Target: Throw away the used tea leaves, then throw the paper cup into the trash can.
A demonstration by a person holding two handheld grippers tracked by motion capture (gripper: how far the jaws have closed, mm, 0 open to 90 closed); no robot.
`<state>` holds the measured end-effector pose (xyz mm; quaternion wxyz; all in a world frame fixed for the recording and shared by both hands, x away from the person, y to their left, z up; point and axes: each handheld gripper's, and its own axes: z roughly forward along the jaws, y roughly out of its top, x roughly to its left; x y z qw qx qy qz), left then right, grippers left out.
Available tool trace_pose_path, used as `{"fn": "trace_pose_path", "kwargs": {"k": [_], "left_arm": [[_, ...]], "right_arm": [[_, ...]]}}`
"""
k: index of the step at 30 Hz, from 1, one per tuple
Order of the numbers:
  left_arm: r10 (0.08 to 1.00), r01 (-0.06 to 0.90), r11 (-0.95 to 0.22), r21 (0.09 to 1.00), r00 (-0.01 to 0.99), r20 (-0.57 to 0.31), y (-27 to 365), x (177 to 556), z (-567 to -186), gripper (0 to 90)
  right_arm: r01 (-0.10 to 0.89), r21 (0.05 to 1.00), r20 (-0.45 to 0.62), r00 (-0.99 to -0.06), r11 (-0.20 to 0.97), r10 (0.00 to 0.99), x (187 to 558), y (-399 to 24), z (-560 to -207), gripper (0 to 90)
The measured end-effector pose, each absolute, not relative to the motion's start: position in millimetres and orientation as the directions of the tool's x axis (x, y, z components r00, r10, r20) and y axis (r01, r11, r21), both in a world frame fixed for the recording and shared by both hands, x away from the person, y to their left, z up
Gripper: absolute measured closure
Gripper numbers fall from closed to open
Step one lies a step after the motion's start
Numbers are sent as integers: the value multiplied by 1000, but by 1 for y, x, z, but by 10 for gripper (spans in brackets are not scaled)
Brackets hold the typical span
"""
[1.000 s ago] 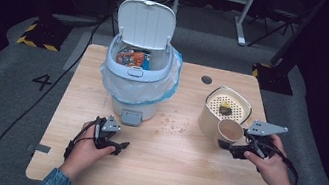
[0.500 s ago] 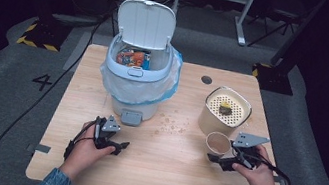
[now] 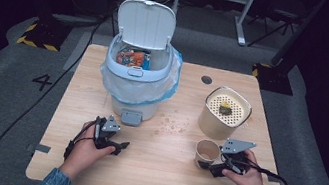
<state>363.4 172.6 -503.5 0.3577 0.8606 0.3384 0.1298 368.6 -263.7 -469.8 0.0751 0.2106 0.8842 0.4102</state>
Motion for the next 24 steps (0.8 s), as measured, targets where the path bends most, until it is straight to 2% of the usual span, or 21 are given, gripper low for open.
{"fn": "trace_pose_path", "kwargs": {"k": [4, 16, 24], "left_arm": [[676, 490, -515, 703, 737, -18, 173, 363, -503, 255], [680, 495, -506, 706, 733, -27, 173, 363, -504, 265], [691, 501, -497, 709, 723, -27, 174, 361, -504, 269]], "right_arm": [[313, 762, 48, -900, 567, 432, 369, -262, -471, 303], [284, 854, 82, -901, 436, 425, 380, -254, -464, 302], [277, 878, 94, -900, 391, 426, 391, -250, -439, 302]]}}
